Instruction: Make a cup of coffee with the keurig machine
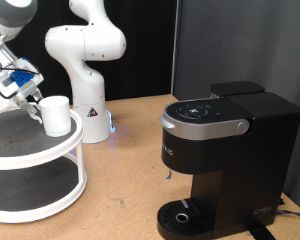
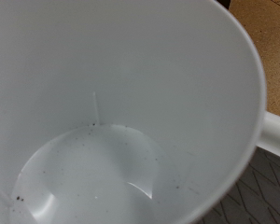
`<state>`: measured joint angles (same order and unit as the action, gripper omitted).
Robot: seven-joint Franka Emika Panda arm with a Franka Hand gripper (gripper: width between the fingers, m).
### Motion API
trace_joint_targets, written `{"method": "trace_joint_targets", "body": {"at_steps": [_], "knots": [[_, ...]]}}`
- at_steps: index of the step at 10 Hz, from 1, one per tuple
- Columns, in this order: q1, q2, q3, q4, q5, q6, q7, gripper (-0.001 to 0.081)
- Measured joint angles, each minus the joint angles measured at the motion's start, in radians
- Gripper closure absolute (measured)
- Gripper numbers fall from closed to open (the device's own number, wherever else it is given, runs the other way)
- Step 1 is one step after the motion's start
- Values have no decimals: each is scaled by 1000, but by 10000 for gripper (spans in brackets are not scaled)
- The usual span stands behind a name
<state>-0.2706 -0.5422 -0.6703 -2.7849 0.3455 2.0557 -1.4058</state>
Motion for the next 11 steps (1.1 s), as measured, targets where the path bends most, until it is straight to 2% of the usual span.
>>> {"method": "trace_joint_targets", "body": {"at_steps": [1,2,3,4,5,8,11], "knots": [[0,1,0,0,0,0,1,435],[0,2,1,0,0,0,1,435],[0,3,1,0,-3,-5,8,629],[-1,3,1,0,-4,-7,16,629],[-3,3,1,1,-4,-7,17,735],[-24,-20,1,7,-5,-21,19,735],[-46,-75,6,21,-5,-78,56,735]]}}
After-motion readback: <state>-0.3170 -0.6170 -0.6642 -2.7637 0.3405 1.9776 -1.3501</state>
